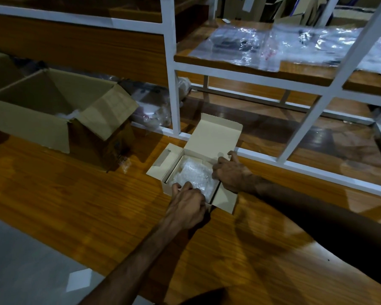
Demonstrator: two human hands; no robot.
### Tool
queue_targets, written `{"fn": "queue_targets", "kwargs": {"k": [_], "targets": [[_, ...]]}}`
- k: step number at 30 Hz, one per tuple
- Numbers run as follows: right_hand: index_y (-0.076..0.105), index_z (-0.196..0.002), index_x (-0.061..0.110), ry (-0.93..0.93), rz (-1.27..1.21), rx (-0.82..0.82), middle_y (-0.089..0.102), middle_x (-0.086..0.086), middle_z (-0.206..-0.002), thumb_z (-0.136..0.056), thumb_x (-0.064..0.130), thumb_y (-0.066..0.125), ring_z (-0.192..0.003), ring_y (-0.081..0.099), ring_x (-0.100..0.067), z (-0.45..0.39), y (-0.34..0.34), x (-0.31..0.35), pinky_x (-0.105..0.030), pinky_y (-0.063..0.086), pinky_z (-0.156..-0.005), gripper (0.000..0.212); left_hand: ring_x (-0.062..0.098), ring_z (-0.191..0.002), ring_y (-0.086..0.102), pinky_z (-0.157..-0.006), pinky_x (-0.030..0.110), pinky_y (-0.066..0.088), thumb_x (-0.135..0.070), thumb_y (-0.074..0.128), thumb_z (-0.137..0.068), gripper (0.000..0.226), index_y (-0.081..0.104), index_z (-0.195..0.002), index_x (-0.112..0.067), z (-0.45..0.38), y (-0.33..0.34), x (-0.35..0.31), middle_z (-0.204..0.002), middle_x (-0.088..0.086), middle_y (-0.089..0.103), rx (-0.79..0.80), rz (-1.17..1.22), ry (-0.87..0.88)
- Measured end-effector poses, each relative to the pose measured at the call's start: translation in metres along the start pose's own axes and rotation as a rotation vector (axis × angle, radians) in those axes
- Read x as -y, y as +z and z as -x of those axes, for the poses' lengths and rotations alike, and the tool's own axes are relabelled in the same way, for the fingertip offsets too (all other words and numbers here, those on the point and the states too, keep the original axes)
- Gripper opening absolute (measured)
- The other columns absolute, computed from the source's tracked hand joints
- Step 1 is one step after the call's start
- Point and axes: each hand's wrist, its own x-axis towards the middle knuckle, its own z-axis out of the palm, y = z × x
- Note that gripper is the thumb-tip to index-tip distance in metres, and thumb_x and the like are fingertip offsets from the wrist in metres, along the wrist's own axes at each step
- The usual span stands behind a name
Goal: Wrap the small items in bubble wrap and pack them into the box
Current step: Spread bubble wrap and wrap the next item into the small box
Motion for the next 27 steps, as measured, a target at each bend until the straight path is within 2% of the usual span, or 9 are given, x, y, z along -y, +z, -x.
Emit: {"fn": "queue_targets", "kwargs": {"k": [4, 7, 11, 15, 19, 23, 27], "targets": [[0.068, -0.121, 0.026, 0.0, -0.009, -0.067, 0.066, 0.002, -0.128, -0.094, 0.015, 0.058, -0.125, 0.054, -0.023, 0.002, -0.003, -0.017, -0.055, 0.027, -0.112, 0.031, 0.013, -0.117, 0.044, -0.096, 0.042, 0.021, -0.05, 0.055, -0.095, 0.03, 0.076, -0.095, -0.028, 0.001, 0.002, 0.001, -0.107, -0.012, 0.068, 0.017, 0.043, -0.019], [0.068, -0.119, 0.028, 0.029, -0.064, -0.073, 0.066, 0.003, -0.125, -0.092, 0.013, 0.058, -0.122, 0.052, -0.022, 0.0, 0.002, -0.021, -0.052, 0.029, -0.106, 0.032, 0.016, -0.121, 0.044, -0.103, 0.048, 0.021, -0.051, 0.057, -0.095, 0.032, 0.077, -0.101, -0.027, -0.001, 0.001, 0.002, -0.113, -0.009, 0.068, 0.058, 0.06, -0.042], [0.066, -0.123, 0.03, 0.06, -0.103, -0.021, 0.062, -0.001, -0.126, -0.096, 0.018, 0.059, -0.126, 0.046, -0.024, -0.005, 0.0, -0.015, -0.054, 0.028, -0.107, 0.031, 0.019, -0.129, 0.044, -0.109, 0.055, 0.017, -0.046, 0.059, -0.094, 0.03, 0.078, -0.104, -0.026, -0.001, -0.004, 0.001, -0.121, -0.008, 0.07, 0.099, 0.057, -0.042], [0.068, -0.123, 0.031, 0.065, -0.124, 0.038, 0.065, 0.001, -0.127, -0.095, 0.02, 0.062, -0.126, 0.047, -0.022, -0.009, -0.011, -0.016, -0.053, 0.026, -0.108, 0.031, 0.018, -0.13, 0.044, -0.11, 0.056, 0.014, -0.043, 0.059, -0.094, 0.027, 0.078, -0.101, -0.025, 0.003, -0.007, -0.002, -0.121, -0.009, 0.07, 0.085, 0.067, -0.041], [0.07, -0.117, 0.03, 0.152, -0.115, -0.03, 0.067, 0.0, -0.124, -0.093, 0.021, 0.063, -0.125, 0.052, -0.023, 0.002, -0.011, -0.012, -0.055, 0.026, -0.111, 0.026, 0.016, -0.131, 0.045, -0.113, 0.053, 0.009, -0.041, 0.062, -0.093, 0.022, 0.075, -0.103, -0.026, 0.011, -0.002, 0.001, -0.12, -0.012, 0.071, 0.043, 0.085, -0.041], [0.07, -0.127, 0.032, 0.179, -0.103, 0.016, 0.065, 0.0, -0.123, -0.097, 0.02, 0.057, -0.124, 0.047, -0.024, 0.01, -0.005, -0.003, -0.058, 0.028, -0.107, 0.035, 0.016, -0.132, 0.043, -0.115, 0.053, 0.008, -0.037, 0.065, -0.091, 0.025, 0.072, -0.111, -0.025, 0.014, -0.004, -0.005, -0.119, -0.009, 0.07, 0.041, 0.095, -0.051], [0.066, -0.131, 0.033, 0.14, -0.022, 0.065, 0.064, 0.0, -0.128, -0.099, 0.024, 0.056, -0.126, 0.044, -0.027, 0.004, -0.005, -0.002, -0.06, 0.031, -0.106, 0.035, 0.017, -0.134, 0.043, -0.114, 0.054, 0.007, -0.029, 0.062, -0.087, 0.027, 0.072, -0.111, -0.025, 0.013, -0.006, -0.006, -0.122, -0.01, 0.07, 0.065, 0.092, -0.049]]}}
